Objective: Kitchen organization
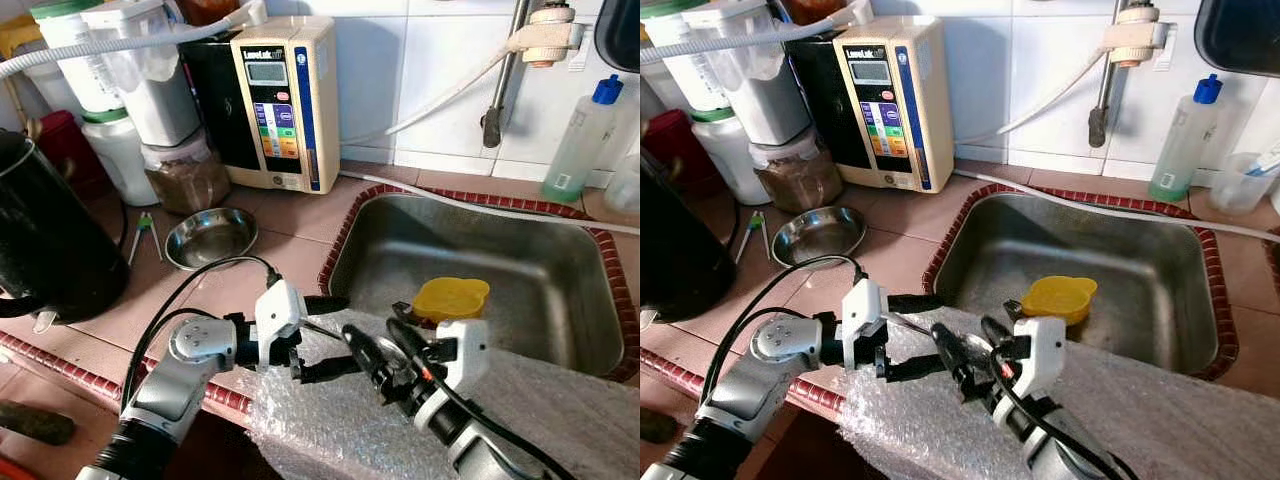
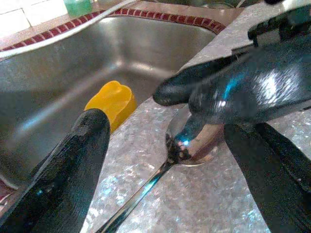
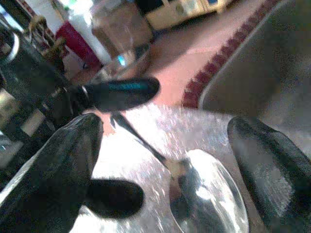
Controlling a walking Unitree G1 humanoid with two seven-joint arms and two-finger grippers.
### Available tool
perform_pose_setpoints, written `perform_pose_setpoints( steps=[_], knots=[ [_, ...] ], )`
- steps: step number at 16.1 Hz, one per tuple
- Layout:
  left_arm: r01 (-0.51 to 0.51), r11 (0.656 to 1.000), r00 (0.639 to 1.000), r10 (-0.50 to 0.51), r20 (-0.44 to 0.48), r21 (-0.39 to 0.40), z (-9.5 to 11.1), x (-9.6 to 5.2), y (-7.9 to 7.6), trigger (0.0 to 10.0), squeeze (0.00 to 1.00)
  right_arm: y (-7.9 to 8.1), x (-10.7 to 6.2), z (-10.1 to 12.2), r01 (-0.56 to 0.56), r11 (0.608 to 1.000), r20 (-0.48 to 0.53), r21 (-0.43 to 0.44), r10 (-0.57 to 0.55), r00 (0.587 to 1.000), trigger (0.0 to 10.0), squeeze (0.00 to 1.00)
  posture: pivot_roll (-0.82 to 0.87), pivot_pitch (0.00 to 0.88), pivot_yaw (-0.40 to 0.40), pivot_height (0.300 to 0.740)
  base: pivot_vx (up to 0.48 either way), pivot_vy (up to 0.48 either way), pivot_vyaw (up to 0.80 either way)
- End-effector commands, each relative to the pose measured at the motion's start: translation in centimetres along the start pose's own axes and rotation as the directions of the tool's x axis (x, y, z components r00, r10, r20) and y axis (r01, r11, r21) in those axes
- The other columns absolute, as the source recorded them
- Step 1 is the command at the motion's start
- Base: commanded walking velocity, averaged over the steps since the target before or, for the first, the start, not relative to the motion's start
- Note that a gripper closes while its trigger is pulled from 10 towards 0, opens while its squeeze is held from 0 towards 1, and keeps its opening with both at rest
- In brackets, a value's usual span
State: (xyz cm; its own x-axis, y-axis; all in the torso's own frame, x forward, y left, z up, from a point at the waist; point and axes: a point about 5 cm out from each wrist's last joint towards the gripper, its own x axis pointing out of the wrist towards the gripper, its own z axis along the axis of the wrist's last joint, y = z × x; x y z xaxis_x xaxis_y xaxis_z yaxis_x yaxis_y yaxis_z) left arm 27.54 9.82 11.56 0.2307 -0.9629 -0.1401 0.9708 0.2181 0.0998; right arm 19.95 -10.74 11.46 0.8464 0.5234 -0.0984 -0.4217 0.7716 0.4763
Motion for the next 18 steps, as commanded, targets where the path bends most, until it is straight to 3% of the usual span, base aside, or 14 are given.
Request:
perform_pose_setpoints(
  steps=[1, 2, 3, 4, 7, 10, 18],
  knots=[
    [-0.022, 1.000, 1.000, 0.022, 0.000, 0.010, 0.4, -0.5, 0.4, 10.0, 0.00, -0.1, 0.6, -0.6, 0.026, 0.999, -0.042, 0.021, -0.025, 0.999, 10.0, 0.00, -0.08, 0.025, 0.121, 0.740, 0.000, 0.000, 0.00],
    [-0.022, 1.000, 1.000, 0.022, 0.000, 0.009, 0.4, -0.5, 0.4, 10.0, 0.00, -0.2, 0.7, -0.8, 0.028, 0.999, -0.054, 0.023, -0.026, 0.998, 10.0, 0.00, -0.08, 0.025, 0.121, 0.740, 0.000, 0.000, 0.00],
    [-0.022, 1.000, 1.000, 0.022, 0.001, 0.008, 0.4, -0.4, 0.3, 10.0, 0.00, -0.2, 0.9, -1.0, 0.025, 1.000, -0.078, 0.007, -0.024, 0.997, 3.2, 0.00, -0.08, 0.026, 0.120, 0.740, 0.000, 0.000, 0.00],
    [-0.022, 1.000, 1.000, 0.022, 0.002, 0.008, 0.4, -0.4, 0.3, 10.0, 0.00, -0.3, 0.9, -1.2, 0.029, 1.000, -0.088, 0.008, -0.028, 0.996, 0.0, 0.00, -0.08, 0.025, 0.118, 0.740, 0.000, 0.000, 0.00],
    [-0.023, 1.000, 1.000, 0.023, 0.009, -0.002, 0.4, -0.2, 0.2, 10.0, 0.00, -0.6, 1.6, -1.3, 0.026, 0.999, -0.135, -0.039, -0.031, 0.990, 0.0, 0.00, -0.09, 0.020, 0.105, 0.740, 0.000, 0.000, 0.00],
    [-0.021, 1.000, 1.000, 0.022, 0.014, -0.022, 0.2, -0.2, 0.2, 10.0, 0.00, 0.2, 1.8, -0.6, -0.016, 0.999, -0.136, -0.042, 0.010, 0.991, 0.0, 0.00, -0.10, 0.011, 0.093, 0.740, 0.000, 0.000, 0.00],
    [-0.055, 0.998, 0.998, 0.056, 0.018, -0.014, 0.3, -0.2, 0.9, 10.0, 0.00, 0.0, -0.2, -1.7, -0.019, 1.000, -0.247, 0.022, 0.024, 0.969, 0.0, 0.00, -0.12, 0.004, 0.089, 0.740, 0.000, 0.000, 0.00]
  ],
)
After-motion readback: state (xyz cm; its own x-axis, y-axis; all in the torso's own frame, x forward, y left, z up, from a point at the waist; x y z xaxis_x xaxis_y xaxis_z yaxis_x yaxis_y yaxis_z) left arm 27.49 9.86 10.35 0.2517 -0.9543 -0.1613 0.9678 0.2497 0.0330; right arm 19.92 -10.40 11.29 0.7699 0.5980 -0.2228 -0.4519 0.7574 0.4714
